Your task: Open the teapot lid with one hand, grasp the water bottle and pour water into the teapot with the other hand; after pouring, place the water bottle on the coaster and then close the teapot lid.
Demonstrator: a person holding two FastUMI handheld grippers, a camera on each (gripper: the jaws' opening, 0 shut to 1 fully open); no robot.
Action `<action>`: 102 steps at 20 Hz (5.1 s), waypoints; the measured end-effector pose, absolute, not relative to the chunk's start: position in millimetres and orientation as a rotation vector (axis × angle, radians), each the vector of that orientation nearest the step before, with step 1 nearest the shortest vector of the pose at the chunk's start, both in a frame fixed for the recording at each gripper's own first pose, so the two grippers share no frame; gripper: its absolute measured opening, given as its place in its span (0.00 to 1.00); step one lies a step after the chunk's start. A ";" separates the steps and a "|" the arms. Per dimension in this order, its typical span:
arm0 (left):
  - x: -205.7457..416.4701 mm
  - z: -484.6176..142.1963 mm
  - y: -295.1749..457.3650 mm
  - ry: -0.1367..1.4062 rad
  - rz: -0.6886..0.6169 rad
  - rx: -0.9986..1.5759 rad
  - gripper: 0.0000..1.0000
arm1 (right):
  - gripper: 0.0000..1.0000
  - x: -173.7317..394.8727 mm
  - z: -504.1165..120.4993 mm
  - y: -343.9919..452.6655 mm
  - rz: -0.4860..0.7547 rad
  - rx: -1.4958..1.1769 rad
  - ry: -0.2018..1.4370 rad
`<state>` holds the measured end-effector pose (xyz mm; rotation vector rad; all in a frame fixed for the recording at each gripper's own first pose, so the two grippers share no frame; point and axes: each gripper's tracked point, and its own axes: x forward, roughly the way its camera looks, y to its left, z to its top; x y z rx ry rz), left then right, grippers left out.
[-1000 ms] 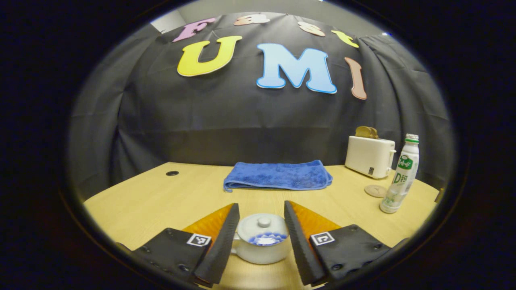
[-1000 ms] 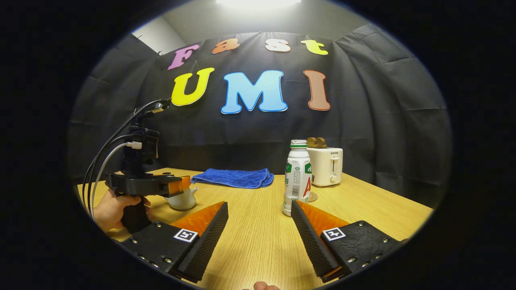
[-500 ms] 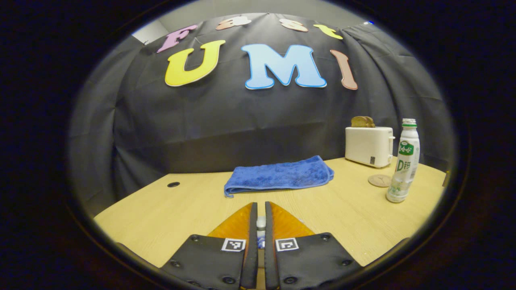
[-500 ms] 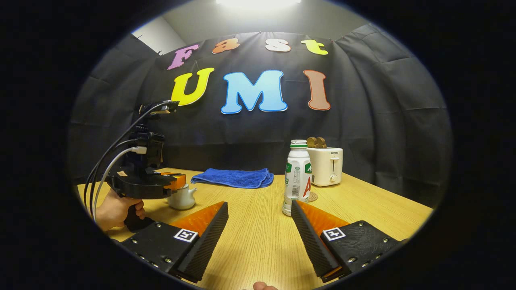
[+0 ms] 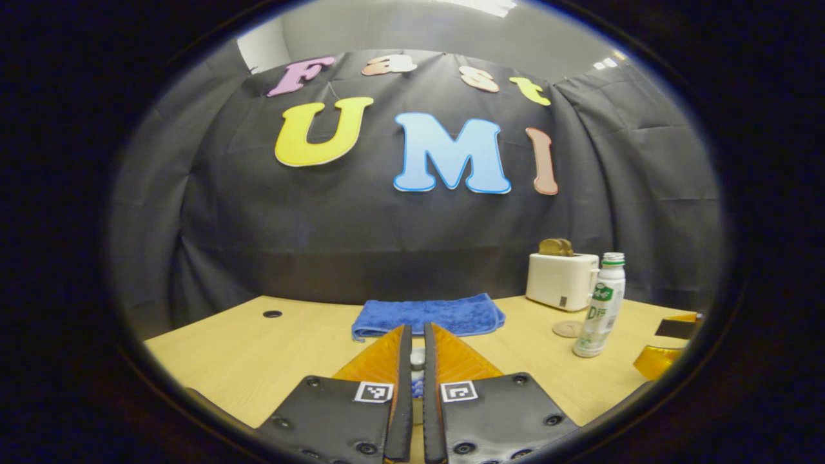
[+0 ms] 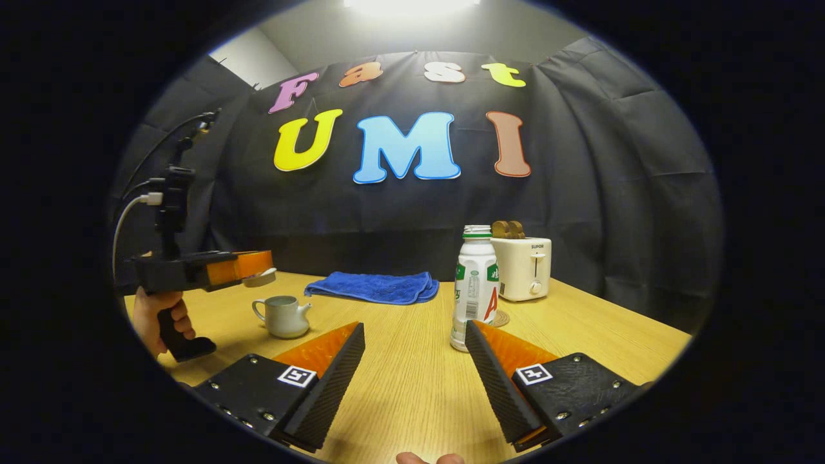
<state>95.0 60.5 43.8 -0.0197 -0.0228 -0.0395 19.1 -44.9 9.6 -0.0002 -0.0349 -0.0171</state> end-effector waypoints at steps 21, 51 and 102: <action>-31.5 37.9 22.4 -0.035 -0.167 -0.045 0.13 | 0.96 157.0 4.8 -128.1 -0.214 -0.028 0.024; -121.8 35.0 54.4 -0.077 -0.137 -0.022 0.17 | 0.71 163.8 37.2 -2.5 0.036 -0.738 0.042; -133.7 3.7 49.5 -0.018 -0.122 0.017 0.13 | 0.71 200.6 34.6 83.0 0.081 -1.856 -0.112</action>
